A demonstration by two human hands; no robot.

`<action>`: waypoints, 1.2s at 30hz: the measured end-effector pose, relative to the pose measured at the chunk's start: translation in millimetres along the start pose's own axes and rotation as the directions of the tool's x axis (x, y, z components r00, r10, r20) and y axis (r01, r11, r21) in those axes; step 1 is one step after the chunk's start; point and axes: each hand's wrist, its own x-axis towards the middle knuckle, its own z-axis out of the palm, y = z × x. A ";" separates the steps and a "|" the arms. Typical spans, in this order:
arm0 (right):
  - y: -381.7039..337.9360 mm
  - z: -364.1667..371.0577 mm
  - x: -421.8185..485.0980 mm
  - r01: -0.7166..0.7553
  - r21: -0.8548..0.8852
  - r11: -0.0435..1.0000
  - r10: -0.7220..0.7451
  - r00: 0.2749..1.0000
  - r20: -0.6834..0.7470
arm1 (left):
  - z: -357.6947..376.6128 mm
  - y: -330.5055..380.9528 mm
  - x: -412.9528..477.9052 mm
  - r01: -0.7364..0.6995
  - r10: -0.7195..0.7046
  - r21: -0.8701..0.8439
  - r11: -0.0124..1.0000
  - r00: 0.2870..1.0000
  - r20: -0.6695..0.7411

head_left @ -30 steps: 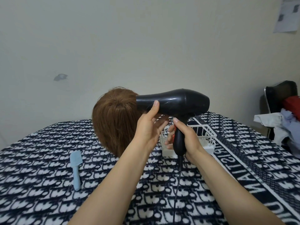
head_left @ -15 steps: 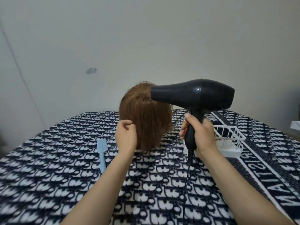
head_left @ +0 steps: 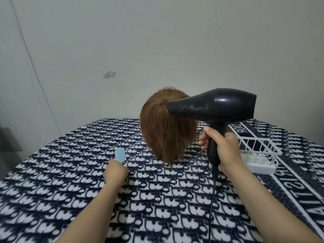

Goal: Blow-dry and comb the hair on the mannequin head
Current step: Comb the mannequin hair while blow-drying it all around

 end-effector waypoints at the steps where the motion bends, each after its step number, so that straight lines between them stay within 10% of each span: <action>1: -0.4 -0.7 0.2 0.000 -0.003 1.000 0.000 1.000 -0.004 | -1.4 -1.2 3.1 -0.011 0.011 0.001 1.000 1.000 0.010; 7: -10.9 1.0 -0.4 0.058 -0.039 0.998 -0.059 0.998 -0.006 | -10.9 11.0 12.1 0.115 -0.104 -0.362 0.925 0.993 0.049; 13: -24.1 -0.7 3.3 0.114 -0.164 0.980 -0.118 0.993 -0.013 | -40.8 48.3 -18.5 -0.244 0.164 -0.604 0.759 0.969 -0.184; 24: -20.7 -28.2 5.8 0.113 -0.318 0.941 -0.143 0.987 -0.071 | -61.4 98.0 -88.6 -0.762 0.634 -0.321 0.562 0.646 -0.425; 36: -7.7 -57.2 7.2 0.079 -0.367 0.927 -0.131 0.984 -0.117 | -39.0 112.0 -117.3 -0.808 0.710 -0.129 0.575 0.571 -0.413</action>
